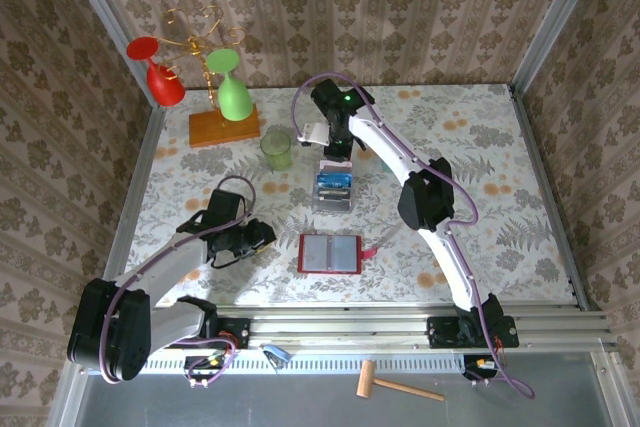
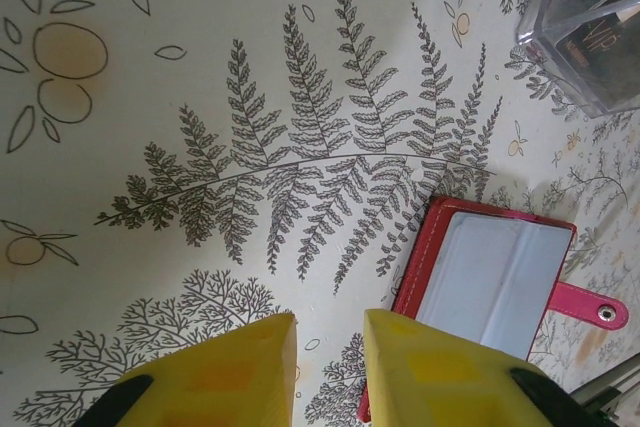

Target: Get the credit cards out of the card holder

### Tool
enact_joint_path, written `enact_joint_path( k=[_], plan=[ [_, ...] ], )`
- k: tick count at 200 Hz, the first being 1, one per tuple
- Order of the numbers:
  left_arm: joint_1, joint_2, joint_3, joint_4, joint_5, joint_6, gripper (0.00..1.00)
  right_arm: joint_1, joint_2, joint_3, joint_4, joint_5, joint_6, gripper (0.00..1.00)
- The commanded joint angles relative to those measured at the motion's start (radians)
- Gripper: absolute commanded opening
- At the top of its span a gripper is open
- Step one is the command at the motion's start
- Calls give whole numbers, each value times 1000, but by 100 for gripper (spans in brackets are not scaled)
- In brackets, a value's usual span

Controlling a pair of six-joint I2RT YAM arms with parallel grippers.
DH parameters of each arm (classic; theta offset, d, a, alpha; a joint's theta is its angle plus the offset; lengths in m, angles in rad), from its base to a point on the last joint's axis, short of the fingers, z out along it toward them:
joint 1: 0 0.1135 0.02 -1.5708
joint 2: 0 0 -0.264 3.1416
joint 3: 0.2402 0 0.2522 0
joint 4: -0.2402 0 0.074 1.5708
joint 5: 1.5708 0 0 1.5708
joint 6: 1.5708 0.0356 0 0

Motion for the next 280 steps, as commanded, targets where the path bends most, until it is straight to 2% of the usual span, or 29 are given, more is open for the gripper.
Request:
enact_joint_path(
  k=[1, 40, 87, 148, 158, 220, 280],
  plan=[
    [7, -20, -9, 1, 15, 5, 25, 0, -54, -15, 5, 29, 43, 17],
    [7, 5, 5, 27, 44, 14, 25, 0, -152, -139, 87, 1, 159, 21],
    [-7, 29, 12, 72, 61, 8, 24, 13, -359, -451, 314, -43, 415, 24],
    [-85, 126, 52, 130, 67, -4, 24, 43, -613, -849, 567, -147, 766, 28],
    [-131, 139, 54, 145, 63, -12, 24, 48, -641, -898, 595, -160, 812, 29],
    [-240, 196, 46, 195, 26, -59, 24, 119, -728, -1083, 699, -193, 969, 30],
    [-296, 200, 20, 204, -1, -93, 24, 167, -813, -1254, 813, -241, 1198, 28]
  ],
)
